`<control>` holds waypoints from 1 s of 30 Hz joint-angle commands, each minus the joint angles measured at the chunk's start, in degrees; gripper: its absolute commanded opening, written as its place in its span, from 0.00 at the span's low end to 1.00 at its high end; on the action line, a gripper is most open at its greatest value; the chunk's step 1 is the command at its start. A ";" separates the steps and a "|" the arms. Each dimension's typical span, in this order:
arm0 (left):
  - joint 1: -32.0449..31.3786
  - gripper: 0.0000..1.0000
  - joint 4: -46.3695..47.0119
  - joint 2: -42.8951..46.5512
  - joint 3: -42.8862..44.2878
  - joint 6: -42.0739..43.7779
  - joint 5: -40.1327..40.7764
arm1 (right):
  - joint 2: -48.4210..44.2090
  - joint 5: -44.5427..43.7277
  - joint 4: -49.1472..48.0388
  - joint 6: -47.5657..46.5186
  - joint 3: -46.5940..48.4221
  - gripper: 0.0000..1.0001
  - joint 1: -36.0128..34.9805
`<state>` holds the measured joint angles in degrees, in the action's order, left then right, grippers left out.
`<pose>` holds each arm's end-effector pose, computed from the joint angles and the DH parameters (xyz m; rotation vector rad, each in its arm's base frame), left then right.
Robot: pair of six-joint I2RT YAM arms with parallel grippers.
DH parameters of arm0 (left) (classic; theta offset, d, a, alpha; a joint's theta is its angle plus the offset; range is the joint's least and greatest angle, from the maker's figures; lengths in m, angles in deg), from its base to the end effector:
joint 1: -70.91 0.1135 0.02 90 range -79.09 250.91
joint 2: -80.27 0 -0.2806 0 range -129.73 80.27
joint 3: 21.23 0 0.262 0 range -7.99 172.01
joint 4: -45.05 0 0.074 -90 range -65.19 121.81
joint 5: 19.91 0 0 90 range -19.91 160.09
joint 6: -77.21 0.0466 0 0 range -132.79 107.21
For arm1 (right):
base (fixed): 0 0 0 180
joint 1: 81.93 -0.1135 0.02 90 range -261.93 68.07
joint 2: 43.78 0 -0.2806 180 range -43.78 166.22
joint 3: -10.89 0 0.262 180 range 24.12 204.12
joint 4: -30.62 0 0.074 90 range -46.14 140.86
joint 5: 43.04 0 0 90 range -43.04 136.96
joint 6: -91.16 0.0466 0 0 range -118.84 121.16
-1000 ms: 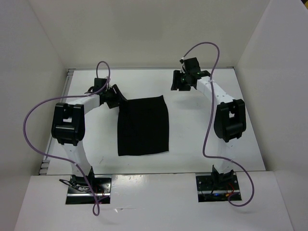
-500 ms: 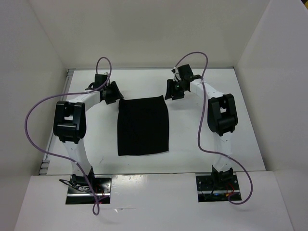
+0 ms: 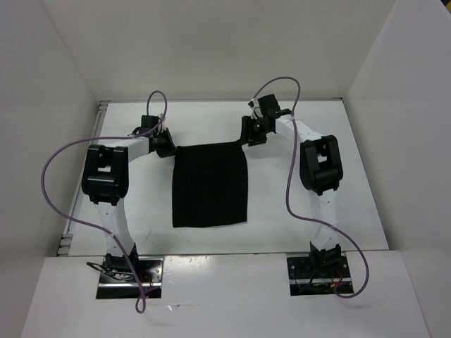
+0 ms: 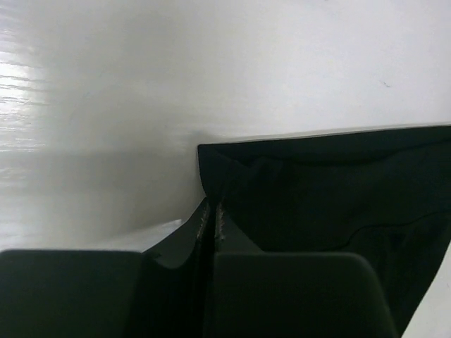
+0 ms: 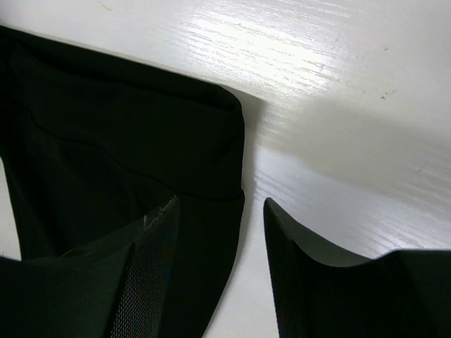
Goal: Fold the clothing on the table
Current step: Fold the skirt
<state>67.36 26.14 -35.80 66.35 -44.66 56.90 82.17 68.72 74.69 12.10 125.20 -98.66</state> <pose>0.4529 -0.0387 0.1527 -0.4909 2.3959 -0.5588 0.4810 0.1626 0.1909 -0.2821 2.5600 0.6695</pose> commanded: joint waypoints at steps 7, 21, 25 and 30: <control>0.12 0.00 2.16 -3.02 -0.43 0.59 -5.62 | 5.53 2.76 -1.03 -1.27 5.62 0.57 -0.41; 0.12 0.00 4.08 -5.48 0.62 -0.90 -11.23 | 9.50 22.09 -11.22 3.73 5.45 0.00 1.35; 0.12 0.00 4.09 -2.25 3.60 -1.43 -16.24 | 3.70 14.56 -3.10 0.85 11.32 0.00 1.35; 1.27 0.00 0.06 3.56 15.62 -1.43 -20.46 | -3.68 -0.71 6.87 -2.06 26.76 0.00 1.35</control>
<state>67.86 25.85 -38.78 73.15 -46.11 41.88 89.82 77.90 77.84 12.27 140.35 -97.63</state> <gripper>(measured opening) 0.010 0.010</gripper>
